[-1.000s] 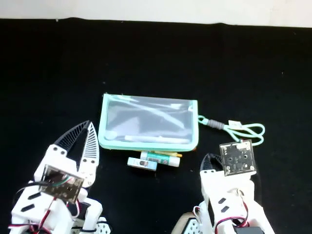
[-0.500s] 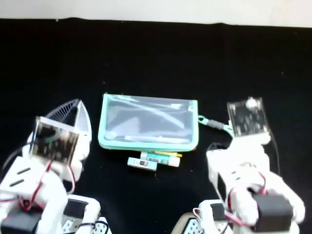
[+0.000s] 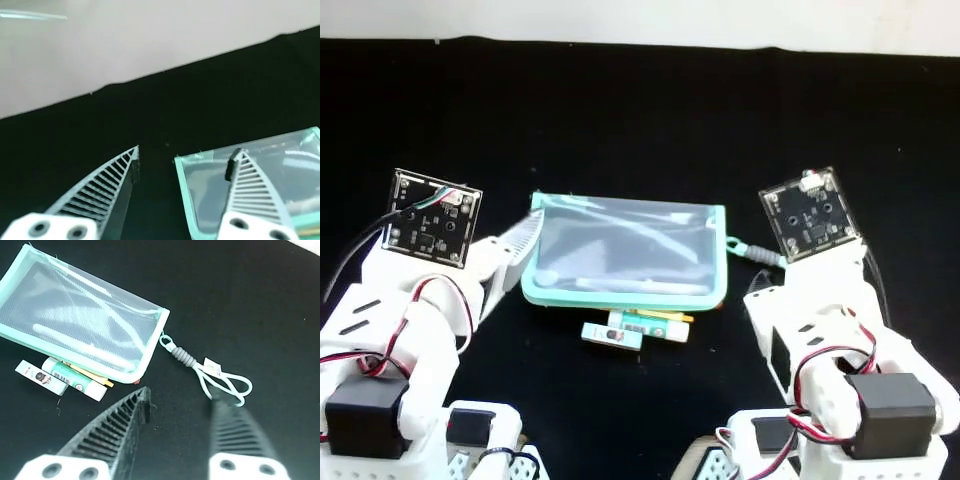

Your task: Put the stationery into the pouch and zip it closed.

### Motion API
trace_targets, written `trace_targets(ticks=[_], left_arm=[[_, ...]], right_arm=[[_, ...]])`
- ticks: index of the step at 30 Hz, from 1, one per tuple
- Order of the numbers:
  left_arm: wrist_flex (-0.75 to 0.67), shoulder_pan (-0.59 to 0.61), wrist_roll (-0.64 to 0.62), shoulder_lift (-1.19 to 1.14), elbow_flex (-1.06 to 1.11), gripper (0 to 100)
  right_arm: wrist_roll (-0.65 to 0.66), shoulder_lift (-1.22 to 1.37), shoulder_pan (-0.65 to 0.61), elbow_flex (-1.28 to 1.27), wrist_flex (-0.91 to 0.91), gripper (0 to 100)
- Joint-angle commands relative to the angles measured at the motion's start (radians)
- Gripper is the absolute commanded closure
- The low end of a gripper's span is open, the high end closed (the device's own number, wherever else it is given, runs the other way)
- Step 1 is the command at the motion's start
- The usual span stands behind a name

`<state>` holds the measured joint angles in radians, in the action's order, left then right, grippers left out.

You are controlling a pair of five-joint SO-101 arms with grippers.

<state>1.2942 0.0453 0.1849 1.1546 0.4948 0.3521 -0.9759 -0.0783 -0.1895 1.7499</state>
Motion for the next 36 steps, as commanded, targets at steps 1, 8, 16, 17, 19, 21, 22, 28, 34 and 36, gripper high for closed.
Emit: trace_targets(ticks=[1,8,16,17,19,21,22,28,34,36], left_arm=[[0.025,0.013,0.000,-0.005,-0.030,69],[0.026,0.133,0.054,-0.015,-0.013,69],[0.017,0.180,0.057,-0.159,0.142,70],[0.017,0.179,0.057,-0.179,0.151,70],[0.017,0.179,0.055,-0.222,0.156,70],[0.018,0.179,0.055,-0.271,0.157,70],[0.018,0.179,0.055,-0.297,0.157,70],[0.017,0.179,0.057,-0.415,0.156,81],[0.023,0.179,0.057,-0.430,0.156,77],[0.025,0.179,0.057,-0.430,0.157,77]], right_arm=[[0.015,0.012,0.010,0.025,0.008,66.8],[-0.032,0.021,0.013,0.021,-0.015,66.7],[-0.072,0.022,0.220,-0.182,-0.277,66.7],[-0.071,0.022,0.240,-0.222,-0.306,66.7],[-0.071,0.022,0.271,-0.300,-0.366,66.7],[-0.071,0.022,0.286,-0.377,-0.427,66.7],[-0.071,0.022,0.291,-0.415,-0.458,66.7],[-0.074,0.022,0.354,-0.607,-0.693,66.7],[-0.069,0.096,0.450,-0.717,-0.848,66.7],[-0.046,0.186,0.469,-0.719,-0.872,66.7]])
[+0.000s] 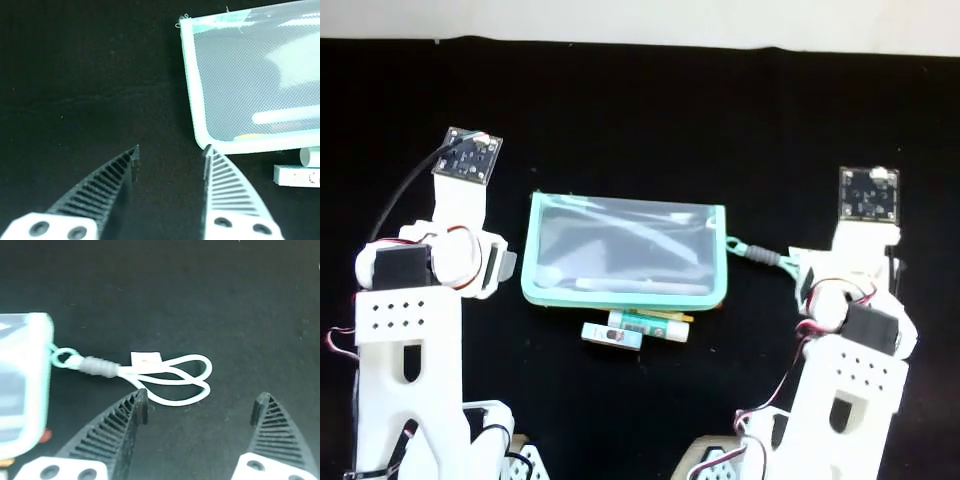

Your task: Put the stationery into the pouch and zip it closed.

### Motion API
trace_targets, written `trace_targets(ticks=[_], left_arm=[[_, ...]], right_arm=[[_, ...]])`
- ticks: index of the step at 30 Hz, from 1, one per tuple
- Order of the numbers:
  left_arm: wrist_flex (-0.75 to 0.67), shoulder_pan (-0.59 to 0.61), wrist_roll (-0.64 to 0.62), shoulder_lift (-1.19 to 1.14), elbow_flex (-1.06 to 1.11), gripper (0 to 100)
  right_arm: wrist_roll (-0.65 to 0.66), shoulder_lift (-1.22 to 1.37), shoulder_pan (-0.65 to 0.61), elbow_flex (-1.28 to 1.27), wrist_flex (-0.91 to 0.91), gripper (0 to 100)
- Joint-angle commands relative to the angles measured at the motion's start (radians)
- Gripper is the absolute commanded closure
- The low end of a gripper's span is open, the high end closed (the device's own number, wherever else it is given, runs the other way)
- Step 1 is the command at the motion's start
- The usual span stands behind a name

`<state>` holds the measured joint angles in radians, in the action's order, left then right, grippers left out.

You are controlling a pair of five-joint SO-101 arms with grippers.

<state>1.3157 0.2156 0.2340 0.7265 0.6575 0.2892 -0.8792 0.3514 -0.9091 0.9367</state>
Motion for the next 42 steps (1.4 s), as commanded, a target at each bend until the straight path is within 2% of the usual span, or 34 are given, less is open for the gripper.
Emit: trace_targets(ticks=[1,11,42], left_arm=[[0.003,0.008,0.008,-0.002,-0.005,77],[0.005,0.008,0.003,-0.002,-0.004,77],[-0.005,0.008,0.002,-0.002,0.064,77]], right_arm=[[0.028,0.143,0.044,0.008,-0.068,66.7],[0.029,0.559,0.077,0.182,-0.099,66.7],[0.034,1.072,0.042,0.582,-0.104,66.7]])
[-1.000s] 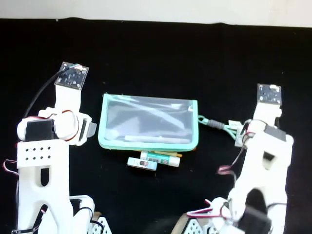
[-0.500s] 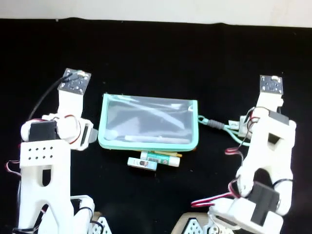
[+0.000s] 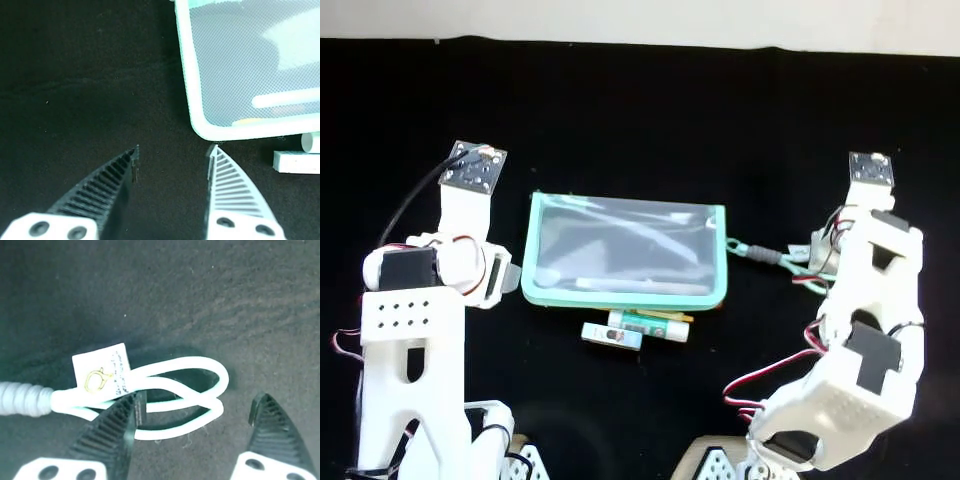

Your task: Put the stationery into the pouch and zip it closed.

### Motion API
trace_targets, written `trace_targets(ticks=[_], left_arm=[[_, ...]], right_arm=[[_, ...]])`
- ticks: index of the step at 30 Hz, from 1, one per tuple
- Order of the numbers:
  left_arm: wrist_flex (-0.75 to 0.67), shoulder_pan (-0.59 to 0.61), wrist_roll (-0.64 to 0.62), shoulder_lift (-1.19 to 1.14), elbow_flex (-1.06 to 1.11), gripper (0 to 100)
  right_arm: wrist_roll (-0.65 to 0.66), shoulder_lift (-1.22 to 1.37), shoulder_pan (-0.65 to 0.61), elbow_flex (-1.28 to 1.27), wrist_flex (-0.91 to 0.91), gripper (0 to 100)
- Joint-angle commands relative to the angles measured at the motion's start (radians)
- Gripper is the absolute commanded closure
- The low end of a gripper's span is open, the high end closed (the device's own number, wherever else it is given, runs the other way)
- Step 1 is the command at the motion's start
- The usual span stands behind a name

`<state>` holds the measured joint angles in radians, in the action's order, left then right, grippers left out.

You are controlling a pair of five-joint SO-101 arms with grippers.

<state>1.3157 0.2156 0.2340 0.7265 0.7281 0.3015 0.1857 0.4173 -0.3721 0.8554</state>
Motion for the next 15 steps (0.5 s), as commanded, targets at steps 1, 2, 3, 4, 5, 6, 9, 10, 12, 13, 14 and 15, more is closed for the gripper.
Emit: trace_targets(ticks=[1,2,3,4,5,6,9,10,12,13,14,15], left_arm=[[-0.005,0.008,0.002,-0.002,-0.007,77],[-0.005,0.008,0.002,-0.002,-0.007,77],[-0.005,0.008,0.002,-0.002,-0.007,77],[-0.005,0.008,0.002,-0.002,-0.007,77],[-0.005,0.008,0.002,-0.002,-0.007,77],[-0.005,0.008,0.002,-0.002,-0.007,77],[-0.005,0.008,0.002,-0.002,-0.005,77],[-0.005,0.008,0.002,-0.002,-0.004,77],[-0.005,0.008,0.002,-0.002,-0.002,77],[-0.005,0.008,0.002,-0.002,-0.002,77],[-0.005,0.008,0.002,-0.002,-0.002,77],[-0.005,0.008,0.002,-0.002,-0.002,77]], right_arm=[[0.021,0.021,-0.035,0.047,-0.022,67.0],[0.021,0.030,-0.044,0.047,-0.022,68.4],[0.023,0.039,-0.053,0.047,-0.022,71.0],[0.023,0.045,-0.062,0.047,-0.022,74.2],[0.023,0.050,-0.067,0.047,-0.022,78.2],[0.023,0.051,-0.071,0.047,-0.022,82.1],[0.017,0.053,-0.067,0.047,-0.022,94.9],[0.017,0.053,-0.065,0.047,-0.022,98.8],[0.017,0.053,-0.065,0.047,-0.022,98.3],[0.017,0.053,-0.065,0.047,-0.019,98.8],[0.017,0.051,-0.065,0.047,-0.019,99.3],[0.017,0.051,-0.065,0.047,-0.019,99.3]])
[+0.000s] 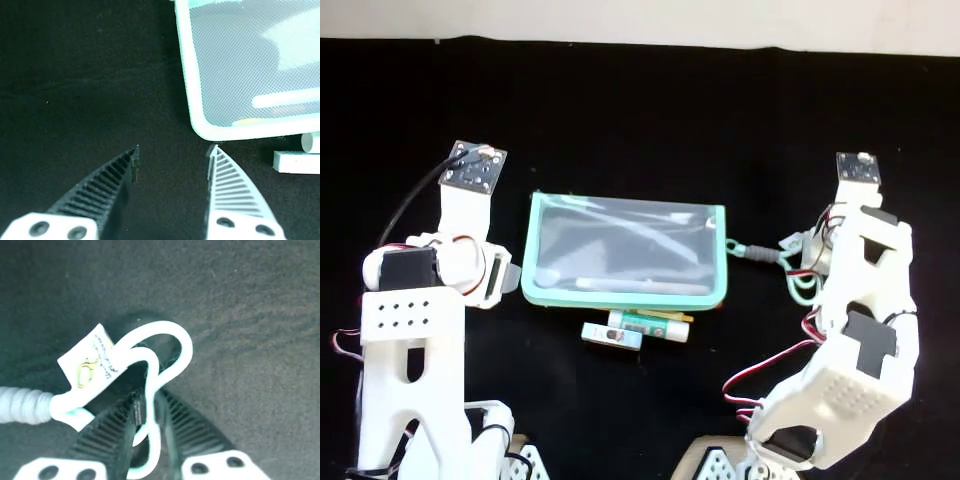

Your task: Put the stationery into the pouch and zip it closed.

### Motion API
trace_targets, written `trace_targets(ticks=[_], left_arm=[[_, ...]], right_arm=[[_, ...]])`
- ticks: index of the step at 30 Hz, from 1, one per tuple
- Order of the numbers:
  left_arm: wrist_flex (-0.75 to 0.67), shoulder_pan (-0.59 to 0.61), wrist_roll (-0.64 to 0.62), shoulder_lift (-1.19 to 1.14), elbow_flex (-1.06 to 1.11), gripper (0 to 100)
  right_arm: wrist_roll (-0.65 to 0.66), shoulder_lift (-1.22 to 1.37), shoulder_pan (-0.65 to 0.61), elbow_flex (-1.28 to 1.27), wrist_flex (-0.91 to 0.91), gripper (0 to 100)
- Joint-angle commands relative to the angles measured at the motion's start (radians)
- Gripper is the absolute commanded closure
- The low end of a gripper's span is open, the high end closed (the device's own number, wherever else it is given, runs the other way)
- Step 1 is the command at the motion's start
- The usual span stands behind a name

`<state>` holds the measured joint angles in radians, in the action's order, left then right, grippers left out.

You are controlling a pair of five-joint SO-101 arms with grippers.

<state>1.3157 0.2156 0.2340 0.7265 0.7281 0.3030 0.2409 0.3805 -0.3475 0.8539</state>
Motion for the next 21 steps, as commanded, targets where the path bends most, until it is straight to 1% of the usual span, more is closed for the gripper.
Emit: trace_targets(ticks=[1,5,9,15,21], left_arm=[[-0.005,0.008,0.002,-0.002,-0.002,77],[-0.005,0.008,0.002,-0.002,-0.002,77],[-0.005,0.008,0.002,-0.002,-0.002,77],[-0.005,0.008,0.002,-0.002,-0.002,77],[-0.005,0.008,0.002,-0.001,-0.002,77]], right_arm=[[0.015,-0.005,-0.028,0.022,-0.016,99.3],[0.015,-0.007,-0.028,0.022,-0.012,99.3],[0.015,-0.054,-0.028,0.056,0.058,99.3],[0.014,-0.277,-0.036,0.174,0.229,99.3],[0.014,-0.526,-0.084,0.206,0.331,99.3]])
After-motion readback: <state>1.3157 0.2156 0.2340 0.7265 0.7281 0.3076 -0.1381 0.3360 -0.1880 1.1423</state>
